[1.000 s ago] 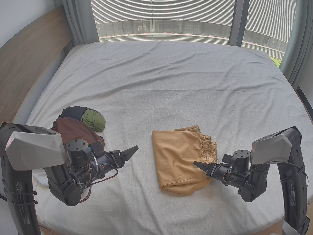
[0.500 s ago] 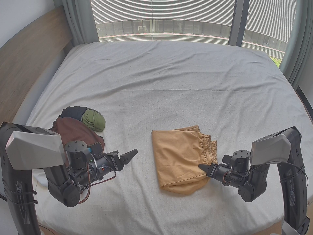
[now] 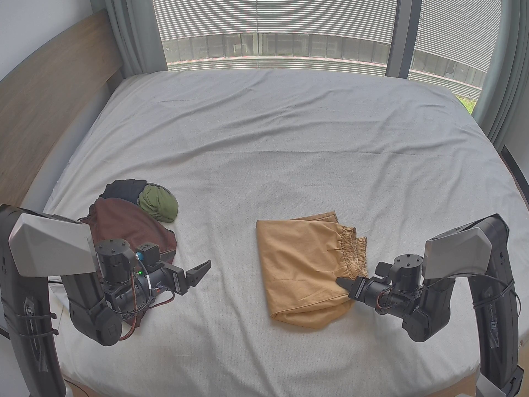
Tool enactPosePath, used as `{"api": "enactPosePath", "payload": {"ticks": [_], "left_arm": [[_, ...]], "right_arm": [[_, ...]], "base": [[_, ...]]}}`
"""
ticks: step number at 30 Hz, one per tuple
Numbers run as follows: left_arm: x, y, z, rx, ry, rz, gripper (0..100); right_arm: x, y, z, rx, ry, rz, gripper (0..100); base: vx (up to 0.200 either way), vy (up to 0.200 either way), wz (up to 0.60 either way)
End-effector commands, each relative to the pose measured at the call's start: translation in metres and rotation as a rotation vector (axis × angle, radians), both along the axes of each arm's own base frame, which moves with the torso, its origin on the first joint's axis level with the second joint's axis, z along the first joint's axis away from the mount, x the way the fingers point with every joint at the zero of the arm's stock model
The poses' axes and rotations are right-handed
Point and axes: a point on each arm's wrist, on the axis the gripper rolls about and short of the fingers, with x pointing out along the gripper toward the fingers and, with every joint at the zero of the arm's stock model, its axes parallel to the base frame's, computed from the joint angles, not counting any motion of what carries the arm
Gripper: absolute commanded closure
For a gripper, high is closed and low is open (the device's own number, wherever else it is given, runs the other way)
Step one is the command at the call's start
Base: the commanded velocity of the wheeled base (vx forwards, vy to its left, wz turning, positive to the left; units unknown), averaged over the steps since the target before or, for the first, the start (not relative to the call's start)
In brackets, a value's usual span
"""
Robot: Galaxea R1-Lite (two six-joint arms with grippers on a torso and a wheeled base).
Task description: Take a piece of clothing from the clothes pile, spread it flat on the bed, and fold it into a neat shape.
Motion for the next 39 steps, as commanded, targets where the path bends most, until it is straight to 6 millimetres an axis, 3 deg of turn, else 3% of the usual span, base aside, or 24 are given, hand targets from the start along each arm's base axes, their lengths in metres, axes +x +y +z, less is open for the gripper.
{"api": "enactPosePath", "payload": {"ticks": [1,13,20,28,39], "left_arm": [[0.0,0.005,-0.002,0.004,0.006,0.01,0],[-0.001,0.006,-0.003,0.022,-0.006,-0.041,0],[-0.001,0.006,0.0,0.023,-0.017,-0.041,0],[0.001,0.007,0.001,0.023,-0.021,-0.033,0],[0.0,0.009,0.0,0.022,-0.018,-0.031,0]], "right_arm": [[-0.001,0.0,-0.001,-0.001,0.003,0.003,100],[-0.008,0.008,0.007,0.004,0.0,0.036,100],[-0.011,0.014,0.042,0.034,-0.08,0.058,100],[-0.014,0.015,0.058,0.064,-0.11,0.111,100],[-0.02,0.026,0.1,0.118,-0.221,0.183,100]], "base": [[0.0,0.0,0.0],[0.0,0.0,0.0],[0.0,0.0,0.0],[0.0,0.0,0.0],[0.0,0.0,0.0]]}}
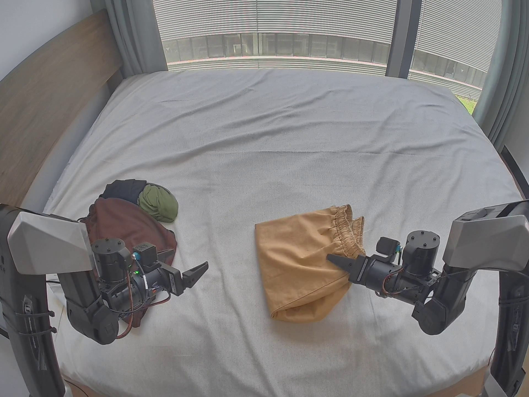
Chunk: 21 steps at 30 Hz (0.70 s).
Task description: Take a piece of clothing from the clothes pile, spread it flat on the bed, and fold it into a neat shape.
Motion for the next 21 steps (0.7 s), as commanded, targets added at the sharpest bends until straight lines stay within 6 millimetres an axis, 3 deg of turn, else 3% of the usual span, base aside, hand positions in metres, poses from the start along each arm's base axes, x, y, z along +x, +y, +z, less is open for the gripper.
{"api": "enactPosePath", "payload": {"ticks": [1,9,21], "left_arm": [[0.0,0.0,0.001,-0.002,-0.005,0.0,0],[0.0,0.0,-0.001,0.0,0.003,0.0,0],[0.0,0.0,-0.004,0.002,0.012,0.001,0]], "right_arm": [[-0.004,0.005,0.026,0.034,-0.073,0.042,100],[0.0,0.012,0.055,0.076,-0.172,0.062,100],[0.011,0.02,0.076,0.109,-0.246,0.071,100]], "base": [[0.0,0.0,0.0],[0.0,0.0,0.0],[0.0,0.0,0.0]]}}
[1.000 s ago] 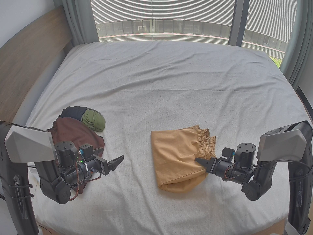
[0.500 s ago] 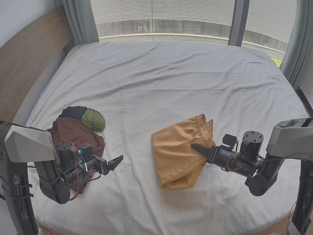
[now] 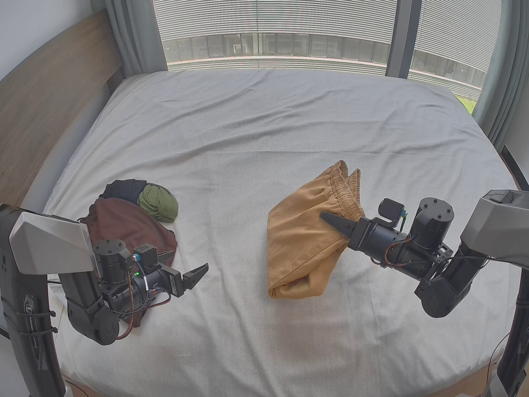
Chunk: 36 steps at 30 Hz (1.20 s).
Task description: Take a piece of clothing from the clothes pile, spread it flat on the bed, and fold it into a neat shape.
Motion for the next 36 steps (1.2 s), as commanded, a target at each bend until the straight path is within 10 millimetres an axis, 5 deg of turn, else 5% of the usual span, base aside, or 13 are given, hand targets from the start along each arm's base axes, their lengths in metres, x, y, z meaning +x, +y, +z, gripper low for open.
{"api": "enactPosePath", "payload": {"ticks": [1,17,36], "left_arm": [[0.0,0.0,-0.002,0.0,0.002,0.0,0],[0.0,0.0,-0.003,0.0,0.007,0.0,0],[-0.001,0.0,-0.004,0.001,0.013,-0.001,0]], "right_arm": [[0.003,0.002,0.008,0.011,-0.025,0.002,100],[0.027,0.011,0.04,0.064,-0.055,-0.007,100],[0.079,0.033,0.042,0.059,-0.034,-0.008,100]], "base": [[0.0,0.0,0.0],[0.0,0.0,0.0],[0.0,0.0,0.0]]}}
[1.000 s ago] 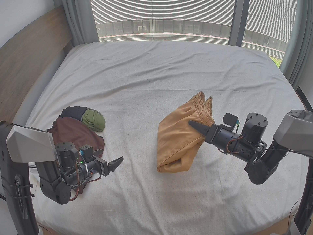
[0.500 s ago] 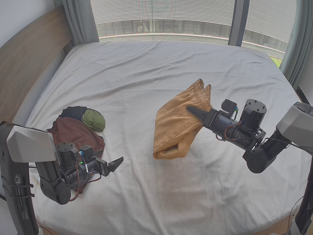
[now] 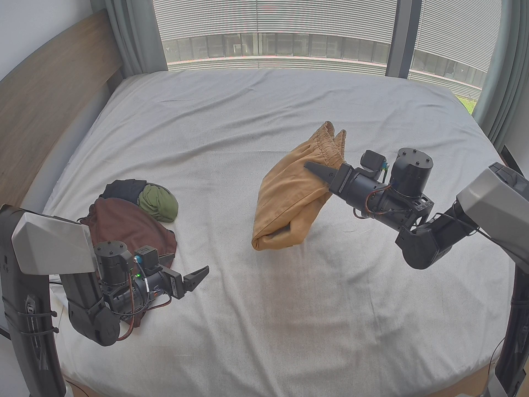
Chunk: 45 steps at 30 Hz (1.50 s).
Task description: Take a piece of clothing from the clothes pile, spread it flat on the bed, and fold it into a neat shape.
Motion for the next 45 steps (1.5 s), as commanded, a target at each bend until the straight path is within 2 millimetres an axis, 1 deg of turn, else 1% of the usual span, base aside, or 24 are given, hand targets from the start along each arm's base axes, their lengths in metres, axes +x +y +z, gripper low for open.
{"api": "enactPosePath", "payload": {"ticks": [1,2,8,10,11,16,19,24,26,28,31,33,34,36,40,43,45], "left_arm": [[0.0,0.0,0.0,-0.001,0.0,0.001,0],[0.0,0.0,-0.001,0.0,0.001,0.001,0],[0.0,0.0,-0.001,0.001,0.0,0.0,0],[0.0,0.0,-0.001,0.001,0.0,0.0,0],[-0.001,0.0,-0.001,0.001,0.002,0.0,0],[-0.003,0.001,0.0,0.001,0.009,0.002,0],[-0.003,0.002,-0.001,0.003,0.009,0.004,0],[-0.003,0.002,-0.003,0.002,0.013,0.004,0],[-0.003,0.002,-0.003,0.004,0.014,0.004,0],[-0.003,0.002,-0.003,0.004,0.017,0.004,0],[-0.003,0.002,-0.003,0.003,0.016,0.006,0],[-0.003,0.002,-0.003,0.003,0.016,0.006,0],[-0.003,0.002,-0.003,0.003,0.016,0.004,0],[-0.004,0.002,-0.003,0.003,0.019,0.004,0],[-0.004,0.002,-0.003,0.003,0.019,0.004,0],[-0.004,0.002,-0.003,0.003,0.018,0.004,0],[-0.004,0.002,-0.003,0.003,0.019,0.004,0]], "right_arm": [[0.014,0.007,-0.008,-0.002,0.007,0.003,100],[0.02,0.01,-0.009,-0.007,0.017,0.003,100],[0.037,0.017,-0.01,-0.011,0.027,0.003,100],[0.037,0.017,-0.01,-0.011,0.027,0.001,100],[0.045,0.021,-0.013,-0.016,0.036,0.001,100],[0.059,0.031,-0.02,-0.027,0.041,0.008,100],[0.065,0.041,-0.018,-0.034,0.033,0.022,100],[0.073,0.051,-0.016,-0.055,0.025,0.028,100],[0.077,0.053,-0.017,-0.056,0.023,0.029,100],[0.082,0.055,-0.024,-0.058,0.028,0.028,100],[0.09,0.052,-0.047,-0.072,0.056,0.018,100],[0.092,0.051,-0.055,-0.077,0.067,0.013,100],[0.096,0.046,-0.065,-0.086,0.083,0.003,100],[0.102,0.038,-0.078,-0.093,0.103,-0.015,100],[0.108,0.021,-0.09,-0.101,0.132,-0.049,100],[0.104,0.007,-0.103,-0.12,0.183,-0.073,100],[0.103,0.006,-0.104,-0.121,0.186,-0.073,100]], "base": [[0.0,0.0,0.0],[0.0,0.0,0.0],[0.0,0.0,0.0],[0.0,0.0,0.0],[0.0,0.0,0.0],[0.0,0.0,0.0],[0.0,0.0,0.0],[0.0,0.0,0.0],[0.0,0.0,0.0],[0.0,0.0,0.0],[0.0,0.0,0.0],[0.0,0.0,0.0],[0.0,0.0,0.0],[0.0,0.0,0.0],[0.0,0.0,0.0],[0.0,0.0,0.0],[0.0,0.0,0.0]]}}
